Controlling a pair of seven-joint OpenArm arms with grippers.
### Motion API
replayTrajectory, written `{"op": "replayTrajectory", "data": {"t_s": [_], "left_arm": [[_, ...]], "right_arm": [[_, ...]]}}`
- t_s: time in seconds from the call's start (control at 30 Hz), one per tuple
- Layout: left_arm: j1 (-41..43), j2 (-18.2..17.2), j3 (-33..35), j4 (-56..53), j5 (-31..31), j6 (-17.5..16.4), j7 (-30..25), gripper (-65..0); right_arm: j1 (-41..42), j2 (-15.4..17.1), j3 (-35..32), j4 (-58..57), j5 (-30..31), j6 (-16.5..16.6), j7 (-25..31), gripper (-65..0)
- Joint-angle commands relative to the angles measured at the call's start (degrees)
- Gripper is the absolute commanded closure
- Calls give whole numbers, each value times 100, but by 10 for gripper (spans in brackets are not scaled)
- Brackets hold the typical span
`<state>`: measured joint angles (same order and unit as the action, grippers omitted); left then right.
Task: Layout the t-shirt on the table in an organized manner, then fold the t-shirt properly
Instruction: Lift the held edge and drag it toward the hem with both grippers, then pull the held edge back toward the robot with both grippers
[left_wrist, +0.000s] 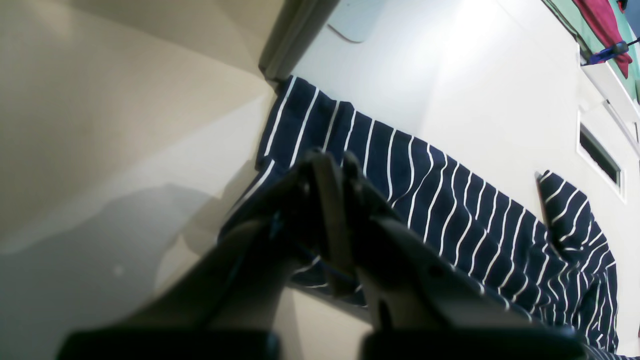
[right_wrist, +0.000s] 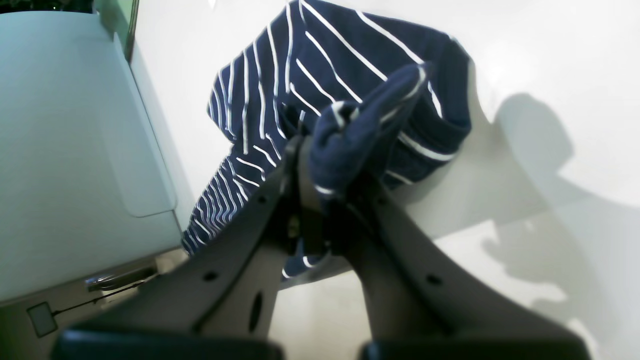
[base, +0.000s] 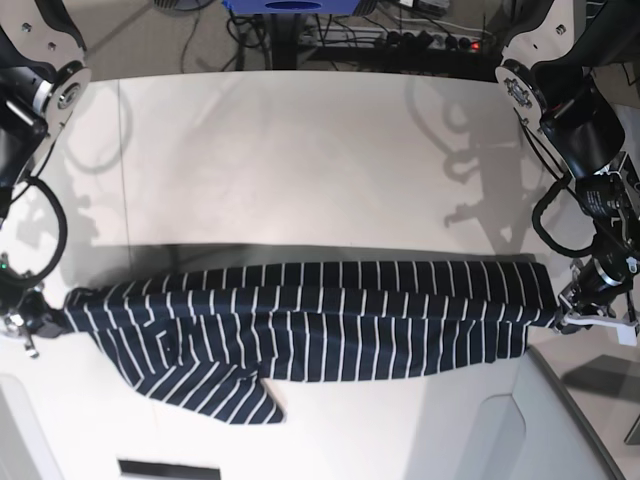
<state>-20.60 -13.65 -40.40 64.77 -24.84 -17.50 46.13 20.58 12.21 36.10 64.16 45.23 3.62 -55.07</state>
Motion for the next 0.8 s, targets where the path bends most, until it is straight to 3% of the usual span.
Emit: {"op": "replayTrajectory", "data": {"t_s": [0.0, 0.13, 0.23, 0.77], "left_arm": [[-177, -116, 1, 120, -87, -13, -134, 0], [-107, -81, 1, 490, -87, -13, -72, 0], [86, -64, -8, 666, -87, -13, 315, 0], [2908, 139, -8, 1738, -87, -22, 279, 0]], "right_arm": [[171, 164, 8, 129, 140, 56, -1, 0], [109, 181, 17, 586, 140, 56, -159, 0], [-190, 173, 69, 990, 149, 47, -344, 0], [-2071, 6, 25, 1034, 149, 56, -203, 0]]}}
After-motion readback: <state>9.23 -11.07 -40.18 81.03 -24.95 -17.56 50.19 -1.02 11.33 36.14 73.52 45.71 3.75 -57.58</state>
